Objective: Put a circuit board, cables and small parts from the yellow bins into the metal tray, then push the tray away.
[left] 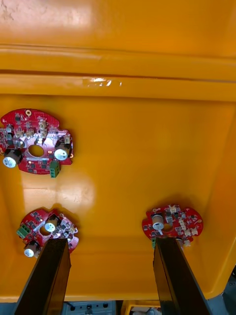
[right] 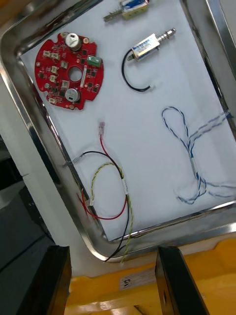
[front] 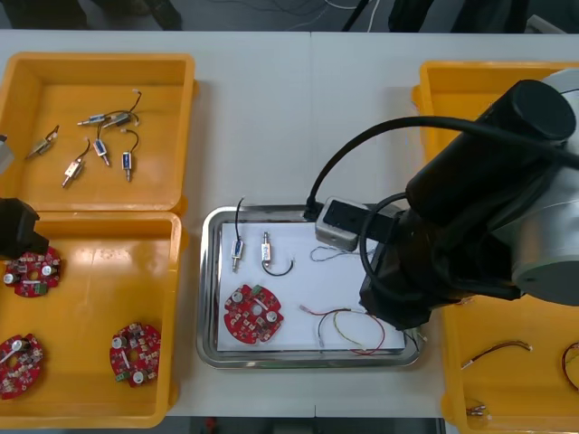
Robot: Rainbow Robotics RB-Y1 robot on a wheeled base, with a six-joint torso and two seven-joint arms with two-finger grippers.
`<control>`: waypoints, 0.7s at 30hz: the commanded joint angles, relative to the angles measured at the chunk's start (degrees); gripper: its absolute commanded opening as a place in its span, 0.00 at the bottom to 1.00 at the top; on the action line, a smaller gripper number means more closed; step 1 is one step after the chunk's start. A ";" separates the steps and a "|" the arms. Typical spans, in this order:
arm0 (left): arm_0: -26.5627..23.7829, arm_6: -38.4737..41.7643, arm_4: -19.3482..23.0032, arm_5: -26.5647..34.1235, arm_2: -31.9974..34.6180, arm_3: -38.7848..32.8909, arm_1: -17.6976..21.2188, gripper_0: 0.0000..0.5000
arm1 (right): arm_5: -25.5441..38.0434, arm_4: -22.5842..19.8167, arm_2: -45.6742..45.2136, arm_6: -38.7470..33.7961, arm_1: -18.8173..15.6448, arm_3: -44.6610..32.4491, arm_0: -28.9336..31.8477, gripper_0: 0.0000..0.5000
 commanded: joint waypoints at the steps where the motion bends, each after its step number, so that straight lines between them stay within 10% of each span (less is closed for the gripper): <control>1: 1.96 -4.70 -0.42 0.39 2.20 -2.05 2.64 1.00 | -0.07 2.72 5.10 7.79 3.14 1.98 -4.43 1.00; 21: 2.05 -5.05 -1.03 -1.24 3.26 -2.05 2.64 1.00 | -4.28 9.57 19.34 17.90 8.24 8.93 -6.80 1.00</control>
